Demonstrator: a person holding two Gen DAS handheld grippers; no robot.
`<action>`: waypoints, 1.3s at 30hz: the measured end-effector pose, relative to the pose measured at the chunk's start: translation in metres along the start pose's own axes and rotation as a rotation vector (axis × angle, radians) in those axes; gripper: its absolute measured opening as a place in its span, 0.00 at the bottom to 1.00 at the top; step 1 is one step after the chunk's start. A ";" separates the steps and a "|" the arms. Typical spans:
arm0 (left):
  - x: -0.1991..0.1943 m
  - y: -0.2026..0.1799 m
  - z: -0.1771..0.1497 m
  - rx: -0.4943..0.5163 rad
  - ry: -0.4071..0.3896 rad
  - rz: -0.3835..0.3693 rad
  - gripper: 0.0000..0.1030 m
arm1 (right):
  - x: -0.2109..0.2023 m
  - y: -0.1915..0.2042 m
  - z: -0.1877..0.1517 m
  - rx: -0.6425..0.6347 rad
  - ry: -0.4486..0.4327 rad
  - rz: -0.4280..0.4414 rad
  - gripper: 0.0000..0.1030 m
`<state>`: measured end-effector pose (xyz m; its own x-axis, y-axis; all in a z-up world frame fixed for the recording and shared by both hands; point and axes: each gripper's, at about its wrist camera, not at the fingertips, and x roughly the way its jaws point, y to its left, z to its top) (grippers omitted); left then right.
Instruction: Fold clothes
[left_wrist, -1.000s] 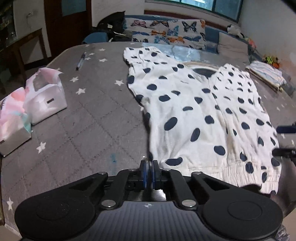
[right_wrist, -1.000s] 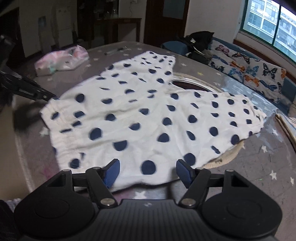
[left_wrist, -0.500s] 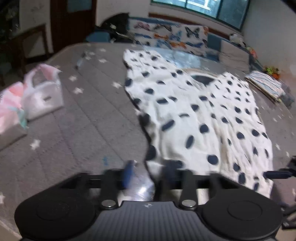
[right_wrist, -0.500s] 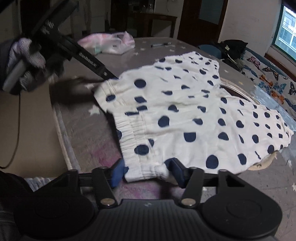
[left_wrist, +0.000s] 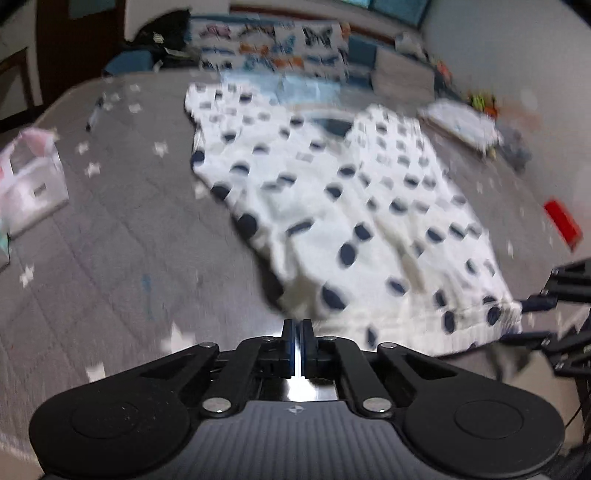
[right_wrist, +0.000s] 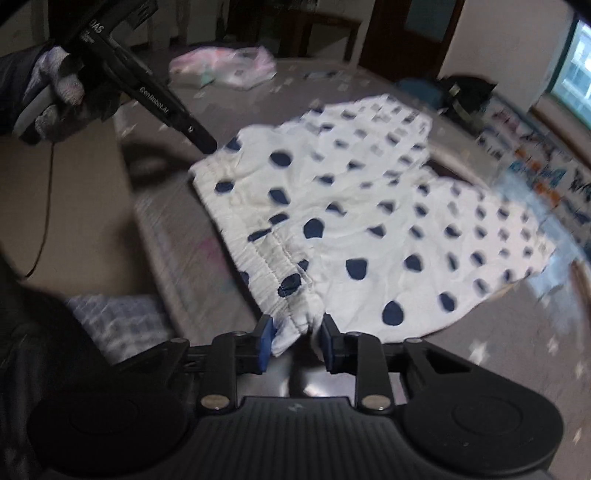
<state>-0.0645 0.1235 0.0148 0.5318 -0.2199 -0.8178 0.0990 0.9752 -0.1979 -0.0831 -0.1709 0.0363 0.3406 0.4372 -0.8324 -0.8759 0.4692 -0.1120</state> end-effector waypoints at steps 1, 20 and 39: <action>0.002 0.001 -0.004 0.003 0.020 0.009 0.02 | -0.001 0.001 -0.004 0.003 0.008 0.007 0.30; 0.027 -0.045 0.067 0.103 -0.119 -0.065 0.06 | -0.029 -0.066 0.018 0.227 -0.115 -0.020 0.46; 0.041 -0.014 0.067 0.011 -0.010 -0.076 0.11 | 0.024 -0.130 0.009 0.349 -0.061 -0.097 0.48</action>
<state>0.0121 0.1024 0.0198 0.5310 -0.2931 -0.7951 0.1487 0.9559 -0.2531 0.0422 -0.2150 0.0360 0.4450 0.4179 -0.7921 -0.6727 0.7398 0.0124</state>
